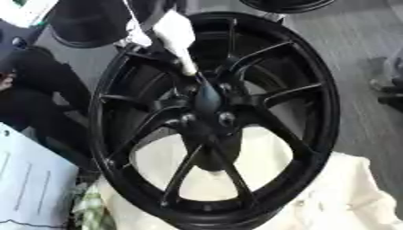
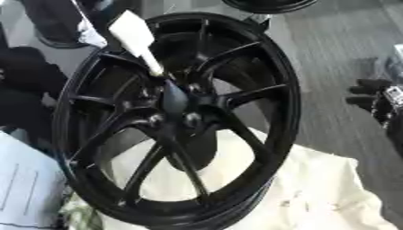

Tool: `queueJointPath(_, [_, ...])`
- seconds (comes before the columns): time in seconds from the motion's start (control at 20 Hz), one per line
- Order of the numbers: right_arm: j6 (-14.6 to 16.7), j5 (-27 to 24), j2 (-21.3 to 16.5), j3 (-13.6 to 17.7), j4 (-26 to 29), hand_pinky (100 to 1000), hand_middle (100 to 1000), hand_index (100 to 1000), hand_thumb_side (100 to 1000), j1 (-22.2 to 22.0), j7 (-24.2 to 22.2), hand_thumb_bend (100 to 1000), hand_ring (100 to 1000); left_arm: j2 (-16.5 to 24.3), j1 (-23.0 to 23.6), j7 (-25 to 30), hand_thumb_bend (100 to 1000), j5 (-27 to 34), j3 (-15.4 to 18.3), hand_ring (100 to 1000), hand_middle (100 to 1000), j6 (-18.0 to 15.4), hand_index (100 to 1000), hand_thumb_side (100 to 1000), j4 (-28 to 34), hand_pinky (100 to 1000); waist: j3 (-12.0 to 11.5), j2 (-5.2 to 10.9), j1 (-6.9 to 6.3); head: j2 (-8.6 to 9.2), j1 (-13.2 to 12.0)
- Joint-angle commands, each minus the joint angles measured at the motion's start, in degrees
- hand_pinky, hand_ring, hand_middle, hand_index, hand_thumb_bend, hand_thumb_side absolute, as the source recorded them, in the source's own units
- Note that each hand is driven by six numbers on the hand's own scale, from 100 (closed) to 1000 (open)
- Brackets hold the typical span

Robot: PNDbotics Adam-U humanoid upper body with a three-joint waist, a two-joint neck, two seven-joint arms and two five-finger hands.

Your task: Pull the pin out of the wheel hub.

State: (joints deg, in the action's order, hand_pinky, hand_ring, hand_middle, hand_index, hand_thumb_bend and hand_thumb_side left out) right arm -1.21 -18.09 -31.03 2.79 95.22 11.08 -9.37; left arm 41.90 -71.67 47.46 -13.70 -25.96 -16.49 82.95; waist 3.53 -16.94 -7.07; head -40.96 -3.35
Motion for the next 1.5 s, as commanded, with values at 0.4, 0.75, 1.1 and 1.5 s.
queueJointPath(0.4, [0.35, 0.26, -2.1, 1.27, 0.46, 968, 769, 844, 862, -0.15, 0.63, 100, 786, 12.81, 7.32, 1.3, 328, 6.88, 13.48, 611, 429, 0.73, 355, 100, 7.89, 787, -1.28, 1.01, 0.2, 0.07, 1.5])
queueJointPath(0.75, [0.57, 0.25, -2.02, 2.14, 0.6, 968, 769, 844, 861, -0.54, 1.43, 100, 786, 19.65, 18.27, -4.03, 224, 8.21, 21.76, 603, 424, 4.08, 348, 100, 5.04, 781, -2.21, 0.48, 0.4, 0.53, 2.34])
queueJointPath(1.1, [0.91, 0.23, -2.12, 3.07, 0.79, 968, 769, 845, 858, -1.53, 2.32, 100, 786, 21.8, 28.8, -9.55, 141, 8.08, 28.82, 600, 425, 5.42, 349, 100, -3.04, 777, -3.32, 0.55, 0.6, 0.54, 3.39])
queueJointPath(1.5, [0.96, -0.3, -1.95, 3.67, 0.72, 968, 769, 845, 855, -1.94, 3.04, 100, 786, 20.76, 42.32, -10.76, 226, 6.8, 32.23, 687, 552, 4.49, 493, 100, 0.12, 827, -3.41, 0.91, 0.84, 0.42, 3.17])
